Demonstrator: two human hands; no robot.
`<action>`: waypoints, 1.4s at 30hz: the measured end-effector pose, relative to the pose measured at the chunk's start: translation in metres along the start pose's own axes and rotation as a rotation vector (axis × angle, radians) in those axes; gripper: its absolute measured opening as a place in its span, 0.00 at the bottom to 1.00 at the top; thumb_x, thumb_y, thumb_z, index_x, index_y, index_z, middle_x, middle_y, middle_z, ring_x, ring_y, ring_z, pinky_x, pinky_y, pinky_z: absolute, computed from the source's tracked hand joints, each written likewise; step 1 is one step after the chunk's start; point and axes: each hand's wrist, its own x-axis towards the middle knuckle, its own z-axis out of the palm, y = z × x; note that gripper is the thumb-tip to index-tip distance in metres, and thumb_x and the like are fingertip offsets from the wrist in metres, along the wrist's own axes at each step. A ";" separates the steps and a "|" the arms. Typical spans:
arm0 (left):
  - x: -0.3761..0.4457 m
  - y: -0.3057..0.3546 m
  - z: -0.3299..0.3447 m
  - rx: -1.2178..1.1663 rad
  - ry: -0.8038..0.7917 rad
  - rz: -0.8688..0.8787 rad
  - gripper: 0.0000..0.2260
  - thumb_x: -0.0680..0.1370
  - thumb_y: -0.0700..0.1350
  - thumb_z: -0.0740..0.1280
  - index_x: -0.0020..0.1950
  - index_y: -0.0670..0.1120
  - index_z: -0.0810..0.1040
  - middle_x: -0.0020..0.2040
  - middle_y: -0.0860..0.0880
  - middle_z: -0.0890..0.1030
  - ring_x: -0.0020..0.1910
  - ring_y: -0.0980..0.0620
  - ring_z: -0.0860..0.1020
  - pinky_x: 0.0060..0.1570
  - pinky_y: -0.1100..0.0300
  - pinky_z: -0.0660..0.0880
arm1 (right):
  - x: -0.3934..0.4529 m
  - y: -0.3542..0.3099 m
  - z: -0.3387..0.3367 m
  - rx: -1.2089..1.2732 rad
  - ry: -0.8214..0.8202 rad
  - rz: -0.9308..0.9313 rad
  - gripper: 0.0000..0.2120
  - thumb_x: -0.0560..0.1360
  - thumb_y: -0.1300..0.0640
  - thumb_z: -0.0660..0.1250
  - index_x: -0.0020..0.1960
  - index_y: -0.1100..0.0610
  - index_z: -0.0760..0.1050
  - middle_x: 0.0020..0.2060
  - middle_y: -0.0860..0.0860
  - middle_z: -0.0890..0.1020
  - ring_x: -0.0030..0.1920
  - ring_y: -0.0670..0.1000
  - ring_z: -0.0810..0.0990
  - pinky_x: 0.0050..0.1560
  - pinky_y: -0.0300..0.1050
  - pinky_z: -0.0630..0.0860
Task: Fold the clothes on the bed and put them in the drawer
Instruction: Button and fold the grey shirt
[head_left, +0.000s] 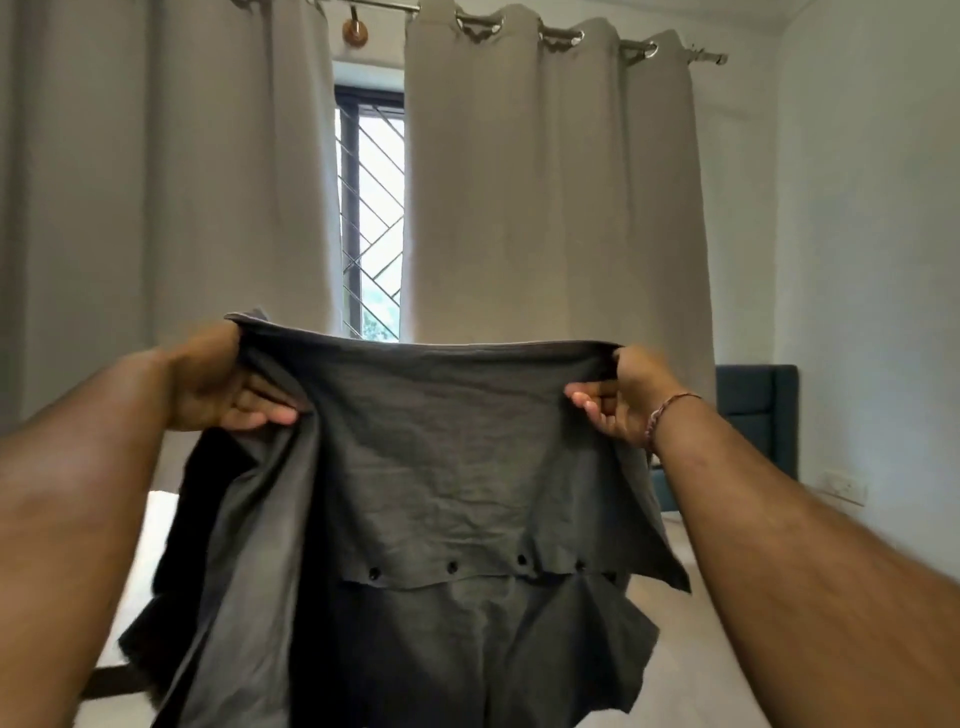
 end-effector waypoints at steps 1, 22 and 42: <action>0.010 -0.001 0.005 -0.029 -0.074 0.013 0.41 0.83 0.69 0.51 0.57 0.31 0.81 0.49 0.31 0.85 0.35 0.39 0.87 0.24 0.54 0.81 | 0.011 0.004 0.002 0.017 -0.005 0.001 0.23 0.86 0.48 0.45 0.63 0.61 0.72 0.39 0.59 0.86 0.36 0.53 0.83 0.25 0.38 0.77; 0.074 0.024 0.078 -0.554 0.092 0.859 0.18 0.88 0.50 0.57 0.57 0.55 0.88 0.49 0.52 0.87 0.51 0.57 0.85 0.57 0.59 0.79 | 0.054 0.012 -0.013 0.342 0.014 -0.531 0.17 0.86 0.50 0.57 0.66 0.49 0.82 0.59 0.49 0.86 0.61 0.49 0.83 0.59 0.46 0.80; -0.218 -0.461 0.010 1.397 -0.158 0.302 0.14 0.70 0.61 0.64 0.49 0.58 0.83 0.43 0.52 0.82 0.40 0.46 0.84 0.33 0.57 0.75 | -0.157 0.370 -0.183 -1.891 -0.694 0.242 0.18 0.87 0.50 0.55 0.74 0.43 0.73 0.67 0.44 0.79 0.55 0.42 0.76 0.56 0.39 0.67</action>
